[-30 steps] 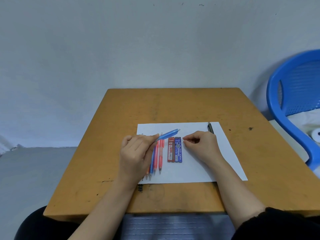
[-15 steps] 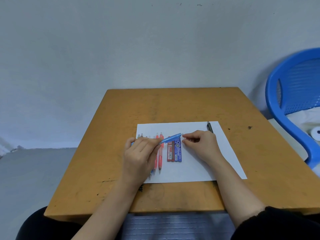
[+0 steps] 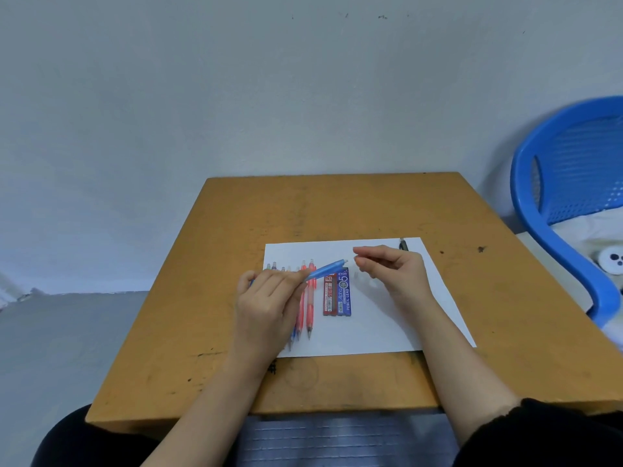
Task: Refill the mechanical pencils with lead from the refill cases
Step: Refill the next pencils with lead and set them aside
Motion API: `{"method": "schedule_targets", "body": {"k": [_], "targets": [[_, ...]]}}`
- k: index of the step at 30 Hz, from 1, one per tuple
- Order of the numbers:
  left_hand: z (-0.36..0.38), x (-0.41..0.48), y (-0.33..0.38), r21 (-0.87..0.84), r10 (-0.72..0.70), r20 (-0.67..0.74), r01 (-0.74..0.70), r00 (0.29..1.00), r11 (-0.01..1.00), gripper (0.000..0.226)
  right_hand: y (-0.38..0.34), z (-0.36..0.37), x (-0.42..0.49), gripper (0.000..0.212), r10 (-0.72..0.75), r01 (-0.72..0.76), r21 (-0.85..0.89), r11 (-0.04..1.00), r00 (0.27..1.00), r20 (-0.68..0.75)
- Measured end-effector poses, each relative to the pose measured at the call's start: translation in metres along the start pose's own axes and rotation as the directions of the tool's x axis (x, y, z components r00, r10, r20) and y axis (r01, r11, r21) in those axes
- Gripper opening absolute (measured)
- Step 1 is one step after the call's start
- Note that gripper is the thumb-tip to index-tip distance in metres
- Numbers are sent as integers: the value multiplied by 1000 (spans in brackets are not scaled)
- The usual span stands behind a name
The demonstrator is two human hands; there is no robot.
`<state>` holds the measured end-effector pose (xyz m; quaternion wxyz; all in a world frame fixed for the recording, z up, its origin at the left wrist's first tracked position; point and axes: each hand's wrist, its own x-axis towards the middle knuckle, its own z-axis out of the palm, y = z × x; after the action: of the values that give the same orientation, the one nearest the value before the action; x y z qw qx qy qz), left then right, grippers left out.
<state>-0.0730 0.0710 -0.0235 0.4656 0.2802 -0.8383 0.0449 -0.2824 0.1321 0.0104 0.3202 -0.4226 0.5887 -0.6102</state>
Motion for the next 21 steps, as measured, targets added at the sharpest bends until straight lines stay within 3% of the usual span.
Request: {"method": "schedule_targets", "body": {"k": [5, 14, 21], "targets": [[0, 0, 0, -10, 16, -4, -16, 1000, 1000, 15, -1, 3, -3, 15, -22, 18, 55, 998, 998, 67], [-1, 0, 0, -25, 44, -6, -44, 999, 999, 17, 3, 4, -4, 5, -22, 24, -19, 1000, 995, 100], [0, -1, 2, 8, 53, -23, -53, 998, 999, 17, 4, 6, -3, 14, -13, 19, -82, 996, 997, 71]]}}
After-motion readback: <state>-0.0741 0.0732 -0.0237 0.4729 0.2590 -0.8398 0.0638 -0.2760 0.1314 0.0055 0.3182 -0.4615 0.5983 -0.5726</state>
